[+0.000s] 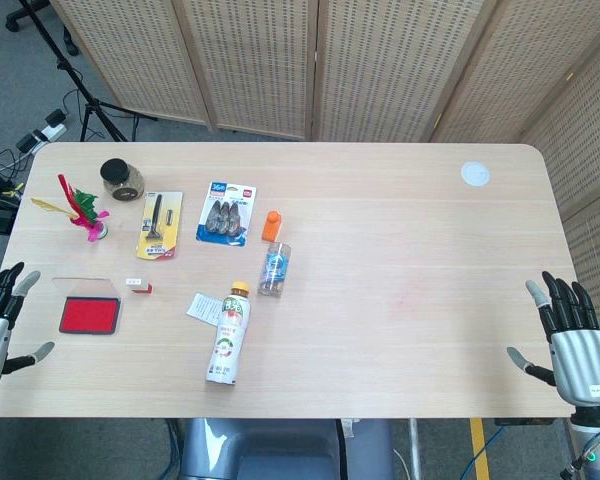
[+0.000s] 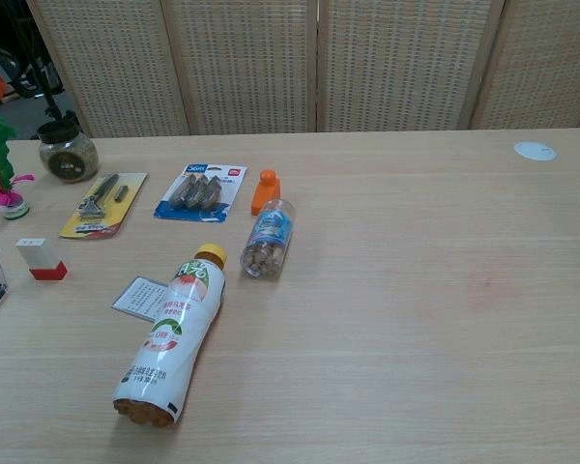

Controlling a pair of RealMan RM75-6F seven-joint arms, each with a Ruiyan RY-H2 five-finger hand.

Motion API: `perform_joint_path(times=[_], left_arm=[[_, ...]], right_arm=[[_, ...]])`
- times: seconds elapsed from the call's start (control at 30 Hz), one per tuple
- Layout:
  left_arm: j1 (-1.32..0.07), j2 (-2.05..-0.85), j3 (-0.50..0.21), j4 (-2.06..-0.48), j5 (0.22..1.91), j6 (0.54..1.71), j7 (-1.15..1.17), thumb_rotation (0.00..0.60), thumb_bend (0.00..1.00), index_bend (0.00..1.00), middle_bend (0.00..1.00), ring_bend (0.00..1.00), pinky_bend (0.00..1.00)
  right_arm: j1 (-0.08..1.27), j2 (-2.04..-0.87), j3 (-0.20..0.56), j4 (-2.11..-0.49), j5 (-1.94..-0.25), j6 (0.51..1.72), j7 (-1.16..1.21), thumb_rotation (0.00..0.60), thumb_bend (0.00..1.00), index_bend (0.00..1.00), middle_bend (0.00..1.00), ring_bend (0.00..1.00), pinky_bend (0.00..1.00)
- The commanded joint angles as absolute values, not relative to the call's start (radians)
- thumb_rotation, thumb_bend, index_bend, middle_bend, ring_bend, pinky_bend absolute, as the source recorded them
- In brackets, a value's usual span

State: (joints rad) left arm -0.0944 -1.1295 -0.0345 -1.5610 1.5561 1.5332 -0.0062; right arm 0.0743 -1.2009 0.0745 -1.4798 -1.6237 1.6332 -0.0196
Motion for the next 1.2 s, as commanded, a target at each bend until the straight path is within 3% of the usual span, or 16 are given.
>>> perform_joint_path(times=[0.03, 0.5, 0.53, 0.6, 0.63, 0.7, 0.73, 0.83, 0.97, 1.2], left_arm=[[-0.095, -1.130, -0.034, -1.561, 1.556, 1.531, -0.003, 0.600, 0.00, 0.00, 0.00, 0.00, 0.00], [-0.125, -1.124, -0.036, -1.570, 1.530, 1.459, -0.013, 0.600, 0.00, 0.00, 0.00, 0.00, 0.00], [-0.135, -1.131, -0.049, -1.568, 1.523, 1.454, -0.014, 0.600, 0.00, 0.00, 0.09, 0.05, 0.03], [-0.155, -1.147, -0.065, -1.562, 1.511, 1.436, -0.017, 0.600, 0.00, 0.00, 0.42, 0.31, 0.27], [-0.174, -1.156, -0.073, -1.562, 1.501, 1.408, -0.016, 0.600, 0.00, 0.00, 0.65, 0.52, 0.49], [-0.194, -1.169, -0.085, -1.556, 1.495, 1.390, -0.005, 0.600, 0.00, 0.00, 0.87, 0.76, 0.77], [-0.208, -1.180, -0.095, -1.549, 1.494, 1.381, 0.003, 0.600, 0.00, 0.02, 0.94, 0.83, 0.85], [-0.281, -1.190, -0.119, -1.552, 1.437, 1.251, 0.008, 0.600, 0.02, 0.08, 1.00, 0.91, 0.92], [-0.351, -1.205, -0.152, -1.548, 1.340, 1.125, 0.066, 0.600, 0.05, 0.13, 1.00, 0.92, 0.93], [-0.403, -1.233, -0.177, -1.521, 1.212, 1.014, 0.086, 0.600, 0.12, 0.39, 1.00, 0.92, 0.93]], right_arm=[[0.073, -1.200, 0.075, -1.480, -1.621, 1.633, -0.019, 0.600, 0.00, 0.00, 0.00, 0.00, 0.01], [0.076, -1.192, 0.083, -1.489, -1.600, 1.618, -0.006, 0.600, 0.00, 0.00, 0.00, 0.00, 0.00], [0.075, -1.190, 0.084, -1.489, -1.597, 1.617, 0.000, 0.600, 0.00, 0.00, 0.00, 0.00, 0.00], [0.075, -1.187, 0.087, -1.489, -1.593, 1.616, 0.010, 0.600, 0.00, 0.00, 0.00, 0.00, 0.00], [0.075, -1.184, 0.088, -1.489, -1.590, 1.616, 0.018, 0.600, 0.00, 0.00, 0.00, 0.00, 0.00], [0.075, -1.181, 0.090, -1.491, -1.588, 1.616, 0.025, 0.600, 0.00, 0.00, 0.00, 0.00, 0.00], [0.075, -1.179, 0.090, -1.492, -1.587, 1.616, 0.029, 0.600, 0.00, 0.00, 0.00, 0.00, 0.00], [0.075, -1.174, 0.093, -1.495, -1.581, 1.614, 0.040, 0.600, 0.00, 0.00, 0.00, 0.00, 0.00], [0.075, -1.170, 0.096, -1.498, -1.572, 1.609, 0.050, 0.600, 0.00, 0.00, 0.00, 0.00, 0.00], [0.076, -1.165, 0.100, -1.500, -1.562, 1.601, 0.065, 0.600, 0.00, 0.00, 0.00, 0.00, 0.00]])
